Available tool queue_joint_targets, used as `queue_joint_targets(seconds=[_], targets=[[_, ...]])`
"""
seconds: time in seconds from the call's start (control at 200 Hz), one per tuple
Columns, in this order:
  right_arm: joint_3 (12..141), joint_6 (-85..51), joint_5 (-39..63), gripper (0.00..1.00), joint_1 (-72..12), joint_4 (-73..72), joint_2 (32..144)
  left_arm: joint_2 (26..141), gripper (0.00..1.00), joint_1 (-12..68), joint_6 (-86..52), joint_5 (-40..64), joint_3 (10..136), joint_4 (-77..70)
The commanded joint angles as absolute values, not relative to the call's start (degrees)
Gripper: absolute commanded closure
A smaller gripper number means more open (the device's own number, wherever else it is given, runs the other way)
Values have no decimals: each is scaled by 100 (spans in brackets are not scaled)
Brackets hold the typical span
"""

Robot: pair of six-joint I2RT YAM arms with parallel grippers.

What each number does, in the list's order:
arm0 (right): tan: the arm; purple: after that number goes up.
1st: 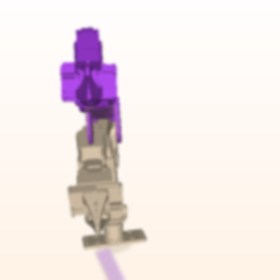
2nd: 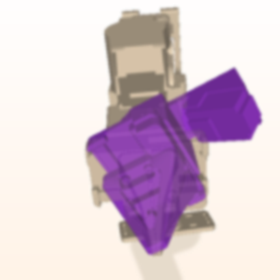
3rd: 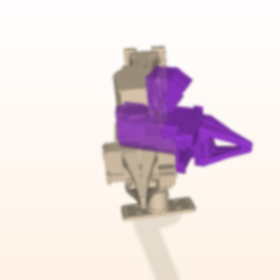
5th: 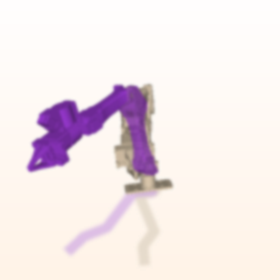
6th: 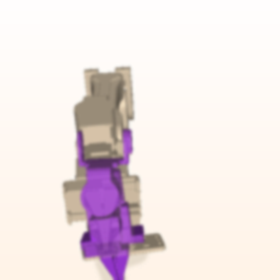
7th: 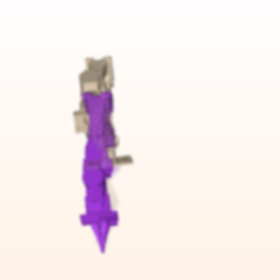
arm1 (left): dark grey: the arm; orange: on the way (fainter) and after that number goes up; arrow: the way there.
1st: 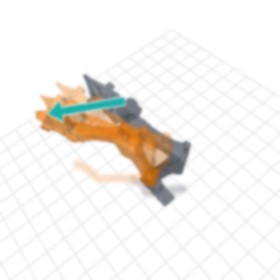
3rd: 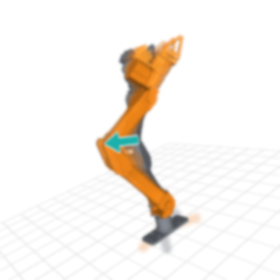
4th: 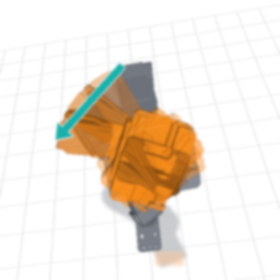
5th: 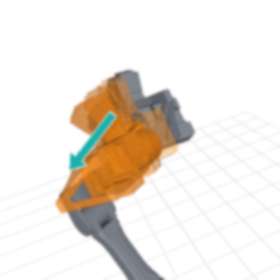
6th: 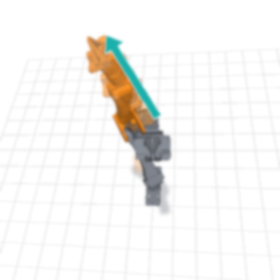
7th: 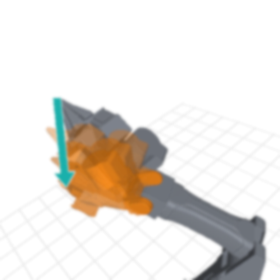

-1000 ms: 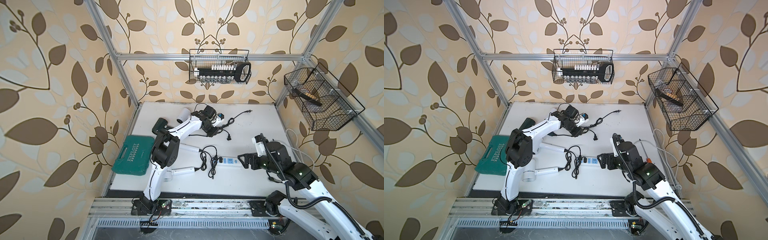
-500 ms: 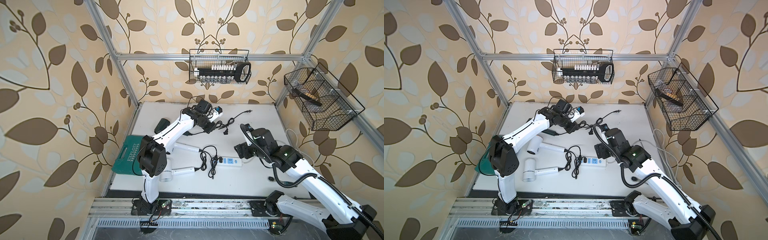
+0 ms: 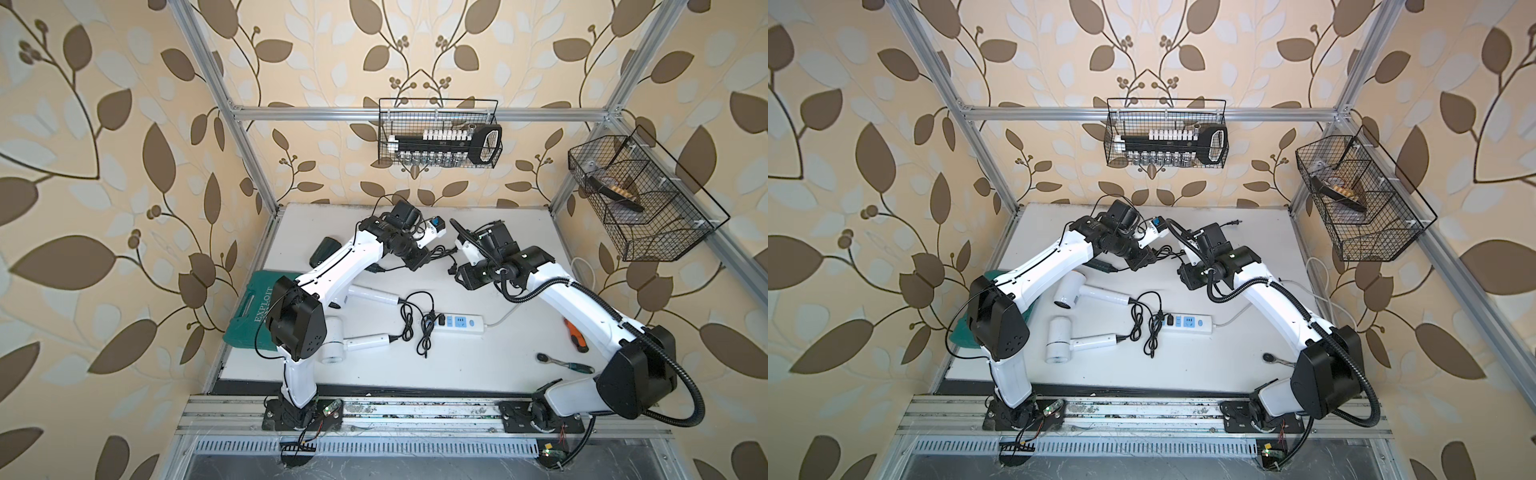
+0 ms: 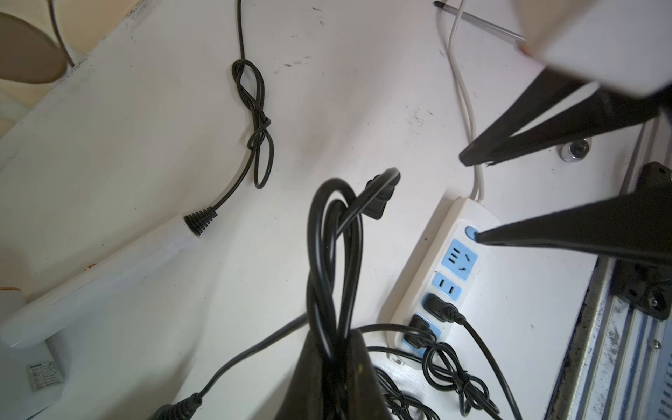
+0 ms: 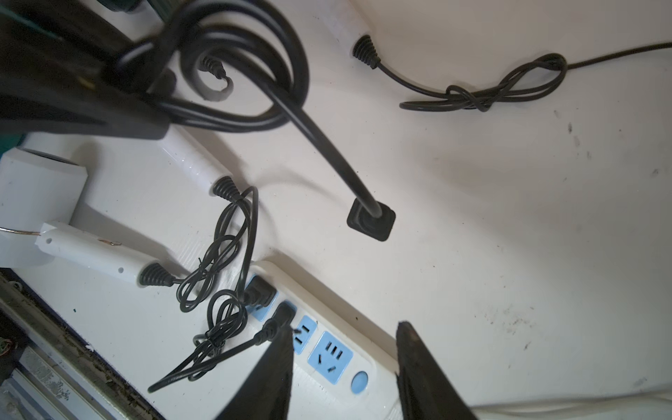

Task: Charge the blow dryers
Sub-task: Pick up the plug from the center of the board.

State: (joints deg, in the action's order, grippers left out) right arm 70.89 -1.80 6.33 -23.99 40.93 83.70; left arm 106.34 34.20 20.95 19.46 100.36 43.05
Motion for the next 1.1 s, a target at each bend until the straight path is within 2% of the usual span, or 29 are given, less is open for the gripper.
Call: queue_joint_targets(seconds=[0.0, 0.1, 0.315, 0.605, 0.945, 1.095], targets=[[7166, 0, 622, 51, -2395, 3836, 8375, 10341, 100, 3482, 2206, 2168, 10058, 4245], [7049, 44, 560, 46, -2395, 3642, 8342, 10353, 100, 3486, 2193, 2205, 10081, 4263], [6957, -12, 598, 46, -2245, 3191, 8462, 10397, 100, 3481, 2181, 2232, 10118, 4294], [7162, -155, 854, 48, -2109, 3161, 8858, 10415, 100, 3486, 2175, 2214, 10099, 4280], [6679, -908, 924, 50, -2122, 2340, 8787, 10450, 100, 3476, 2177, 2216, 10138, 4307], [6708, -932, 841, 54, -2126, 2383, 8868, 10441, 100, 3474, 2162, 2232, 10134, 4302]])
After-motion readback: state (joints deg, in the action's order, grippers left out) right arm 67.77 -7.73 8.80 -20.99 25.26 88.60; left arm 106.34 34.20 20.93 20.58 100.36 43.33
